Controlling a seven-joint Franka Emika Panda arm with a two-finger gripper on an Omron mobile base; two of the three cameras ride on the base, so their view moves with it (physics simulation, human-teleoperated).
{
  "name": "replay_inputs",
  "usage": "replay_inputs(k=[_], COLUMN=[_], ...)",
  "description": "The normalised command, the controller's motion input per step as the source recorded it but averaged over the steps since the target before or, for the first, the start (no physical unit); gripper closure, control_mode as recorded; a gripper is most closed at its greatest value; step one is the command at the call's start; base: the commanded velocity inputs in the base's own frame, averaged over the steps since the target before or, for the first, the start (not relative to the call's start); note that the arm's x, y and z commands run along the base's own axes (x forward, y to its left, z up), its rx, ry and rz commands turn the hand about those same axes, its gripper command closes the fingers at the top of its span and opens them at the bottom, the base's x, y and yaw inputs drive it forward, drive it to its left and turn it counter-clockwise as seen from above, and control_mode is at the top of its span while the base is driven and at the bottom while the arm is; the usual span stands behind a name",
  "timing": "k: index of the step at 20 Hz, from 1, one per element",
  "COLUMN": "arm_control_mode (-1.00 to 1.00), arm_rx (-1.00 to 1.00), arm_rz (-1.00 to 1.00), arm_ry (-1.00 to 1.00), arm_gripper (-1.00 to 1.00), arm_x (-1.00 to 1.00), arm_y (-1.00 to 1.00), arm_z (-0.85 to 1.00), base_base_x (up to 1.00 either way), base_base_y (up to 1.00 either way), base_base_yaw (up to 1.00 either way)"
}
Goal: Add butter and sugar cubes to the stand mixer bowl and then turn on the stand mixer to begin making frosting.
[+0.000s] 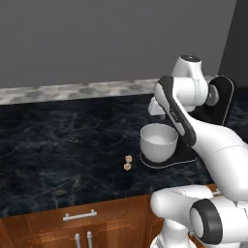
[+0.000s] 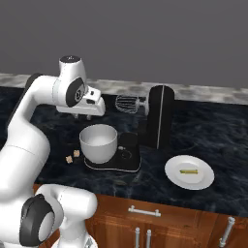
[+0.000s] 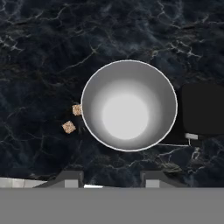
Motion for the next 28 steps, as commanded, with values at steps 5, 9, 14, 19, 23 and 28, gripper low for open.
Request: replay_inputs(k=[5,9,14,19,23,28], arm_control_mode=[1.00,1.00,1.00,1.00,1.00,1.00], arm_rx=[0.00,0.00,0.00,0.00,0.00,0.00], arm_rz=[0.00,0.00,0.00,0.00,0.00,0.00], arm_ry=[0.00,0.00,0.00,0.00,0.00,0.00], arm_gripper=[-1.00,-1.00,-1.00,-1.00,-1.00,-1.00], arm_x=[0.00,0.00,0.00,0.00,0.00,0.00], arm_y=[0.00,0.00,0.00,0.00,0.00,0.00], arm_z=[0.00,0.00,0.00,0.00,0.00,0.00], base_base_x=[0.02,0.30,0.41,0.42,0.46,0.72], base_base_y=[0.11,0.51,0.44,0.32,0.43,0.40], base_base_yaw=[0.00,0.00,0.00,0.00,0.00,0.00])
